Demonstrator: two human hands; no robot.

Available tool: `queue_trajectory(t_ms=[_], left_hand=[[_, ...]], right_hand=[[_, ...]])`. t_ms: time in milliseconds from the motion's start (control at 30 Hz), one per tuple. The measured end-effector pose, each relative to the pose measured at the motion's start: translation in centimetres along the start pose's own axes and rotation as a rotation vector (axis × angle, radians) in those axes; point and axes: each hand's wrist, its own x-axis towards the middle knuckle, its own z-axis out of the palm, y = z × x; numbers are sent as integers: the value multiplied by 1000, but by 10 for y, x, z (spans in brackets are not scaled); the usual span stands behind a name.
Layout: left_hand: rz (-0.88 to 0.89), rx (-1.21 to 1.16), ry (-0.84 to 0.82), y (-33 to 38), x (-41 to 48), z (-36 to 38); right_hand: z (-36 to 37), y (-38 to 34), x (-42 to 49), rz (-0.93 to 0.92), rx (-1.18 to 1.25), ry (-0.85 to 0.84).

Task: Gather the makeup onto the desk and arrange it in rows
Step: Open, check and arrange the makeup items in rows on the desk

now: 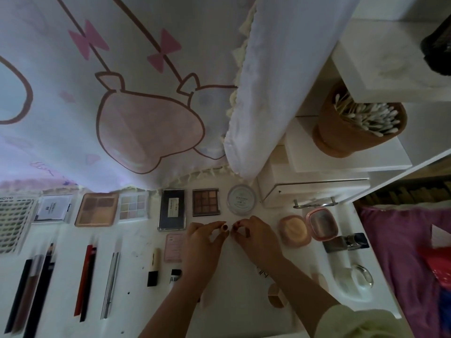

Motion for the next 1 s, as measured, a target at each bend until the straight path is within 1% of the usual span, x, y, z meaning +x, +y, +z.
queue_trajectory(t_ms=[300,600,900,1000], left_hand=[[-10,4,-15,2,2,-2],[-13,9,-22,1,4,-4],[-24,-26,-29,4,0,-11],[-21,-9,-2,4,-7,-19]], right_hand=[[1,-1,1,1,-40,-2],[1,-4,3,4,-29,5],[-4,-4,0,48,-16,21],[-9,-5,-7,46,3,38]])
